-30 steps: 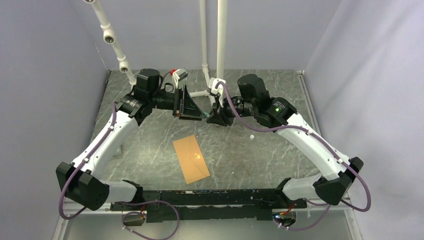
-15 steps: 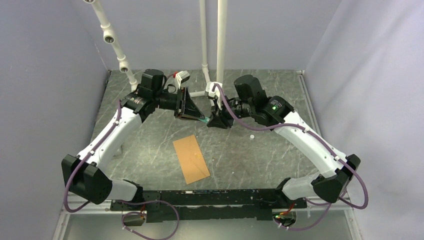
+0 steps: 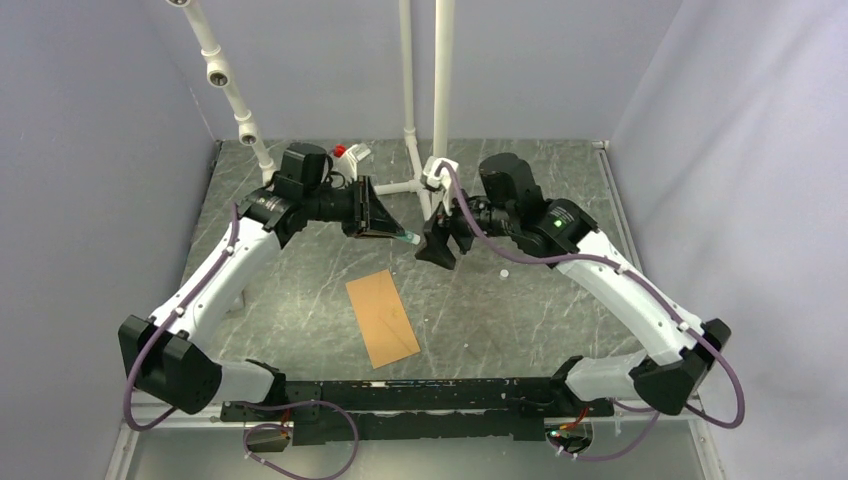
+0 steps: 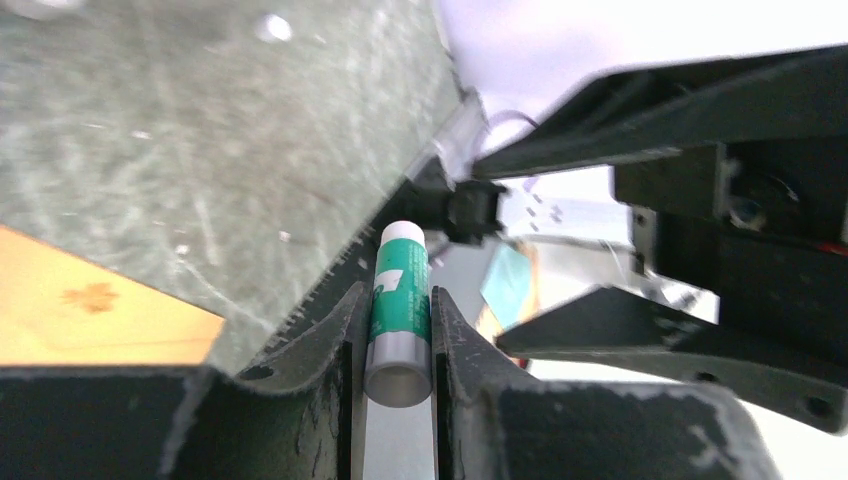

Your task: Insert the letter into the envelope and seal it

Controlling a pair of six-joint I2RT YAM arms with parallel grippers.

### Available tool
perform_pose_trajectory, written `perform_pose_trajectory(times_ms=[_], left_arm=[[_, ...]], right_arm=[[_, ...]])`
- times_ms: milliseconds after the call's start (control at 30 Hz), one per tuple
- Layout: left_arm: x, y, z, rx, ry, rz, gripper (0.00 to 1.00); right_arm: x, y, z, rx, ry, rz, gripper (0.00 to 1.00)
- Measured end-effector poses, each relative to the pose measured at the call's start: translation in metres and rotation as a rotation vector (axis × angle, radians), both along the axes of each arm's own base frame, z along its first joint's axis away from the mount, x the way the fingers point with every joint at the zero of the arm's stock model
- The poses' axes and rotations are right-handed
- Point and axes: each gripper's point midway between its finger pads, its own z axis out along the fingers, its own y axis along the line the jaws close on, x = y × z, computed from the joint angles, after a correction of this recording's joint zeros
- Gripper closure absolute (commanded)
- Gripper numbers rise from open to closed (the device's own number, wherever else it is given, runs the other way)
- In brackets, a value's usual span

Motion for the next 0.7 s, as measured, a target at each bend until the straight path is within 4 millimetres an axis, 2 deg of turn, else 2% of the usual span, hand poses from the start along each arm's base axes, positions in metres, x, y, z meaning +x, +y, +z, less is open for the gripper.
perform_pose_trajectory(times_ms=[100,233,367,467,533,633,700], left_arm=[[0.014,0.011,-0.007,0.077,-0.041,0.12,0.98],[0.022,0.028,-0.002,0.115,-0.129,0.246,0.98],[0.024,0.038,0.003,0.123,-0.193,0.318,0.98],[0.03,0.04,0.004,0.124,-0.212,0.342,0.98],[0.033,0.042,0.003,0.126,-0.217,0.353,0.98],[0.035,0.042,0.002,0.124,-0.221,0.359,0.98],[0.036,0.043,-0.001,0.126,-0.219,0.361,0.98]], right_arm=[[0.005,-0.015,0.003,0.037,0.013,-0.094,0.21],[0.035,-0.057,0.009,0.107,0.03,-0.37,0.24],[0.069,-0.114,-0.002,0.146,0.076,-0.733,0.26],[0.085,-0.147,-0.024,0.118,0.146,-0.965,0.29],[0.091,-0.16,-0.042,0.082,0.196,-1.07,0.32],[0.096,-0.179,-0.09,-0.026,0.28,-1.205,0.33],[0.091,-0.186,-0.122,-0.104,0.32,-1.239,0.33]])
